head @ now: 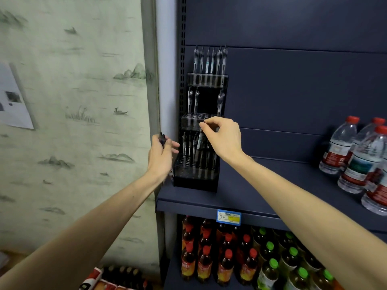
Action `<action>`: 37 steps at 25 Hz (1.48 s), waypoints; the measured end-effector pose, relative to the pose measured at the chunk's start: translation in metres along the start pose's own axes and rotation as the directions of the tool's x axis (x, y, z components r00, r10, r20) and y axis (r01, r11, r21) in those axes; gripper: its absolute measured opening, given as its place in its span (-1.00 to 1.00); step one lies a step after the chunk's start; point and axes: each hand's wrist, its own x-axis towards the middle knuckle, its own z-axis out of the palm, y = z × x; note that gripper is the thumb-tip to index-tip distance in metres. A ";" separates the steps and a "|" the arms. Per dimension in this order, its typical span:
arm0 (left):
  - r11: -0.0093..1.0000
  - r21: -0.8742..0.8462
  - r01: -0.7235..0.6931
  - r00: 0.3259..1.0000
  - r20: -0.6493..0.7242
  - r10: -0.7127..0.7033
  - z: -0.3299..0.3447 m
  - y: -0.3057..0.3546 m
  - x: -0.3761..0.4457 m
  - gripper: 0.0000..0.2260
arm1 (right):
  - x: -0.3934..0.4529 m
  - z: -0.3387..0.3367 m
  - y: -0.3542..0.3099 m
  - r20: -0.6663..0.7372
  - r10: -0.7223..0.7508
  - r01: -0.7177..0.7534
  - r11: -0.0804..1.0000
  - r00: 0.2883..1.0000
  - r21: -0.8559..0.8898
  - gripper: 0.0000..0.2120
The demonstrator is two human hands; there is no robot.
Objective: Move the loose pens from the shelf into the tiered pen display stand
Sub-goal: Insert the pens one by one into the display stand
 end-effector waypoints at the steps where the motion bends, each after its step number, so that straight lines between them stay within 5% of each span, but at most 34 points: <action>1: 0.999 0.027 -0.024 1.000 -0.008 0.024 -0.001 0.000 0.000 -0.87 | 0.000 0.001 0.000 0.007 0.002 -0.002 1.000 1.000 -0.006 -0.85; 10: 0.979 0.172 -0.111 0.994 -0.003 0.113 -0.017 -0.001 0.008 -0.87 | -0.008 0.017 0.017 0.267 -0.078 0.171 0.923 0.961 -0.344 -0.70; 15: 0.997 -0.054 -0.047 0.993 0.104 0.052 -0.014 -0.006 0.007 -0.95 | -0.009 0.025 0.002 0.137 -0.138 0.151 0.984 0.981 -0.094 -0.73; 19: 0.983 -0.182 0.025 0.985 0.171 0.006 -0.010 -0.010 0.001 -0.87 | -0.002 0.037 -0.009 0.202 -0.177 0.196 0.978 0.963 -0.077 -0.79; 29: 0.988 -0.151 -0.007 0.991 0.133 0.027 -0.005 -0.005 0.001 -0.91 | 0.008 0.051 -0.013 0.267 -0.155 0.169 0.985 0.951 -0.027 -0.84; 37: 0.995 -0.095 -0.035 0.988 0.144 0.048 -0.001 -0.011 0.011 -0.89 | 0.011 0.045 -0.018 0.328 -0.047 -0.006 0.987 0.943 0.158 -0.92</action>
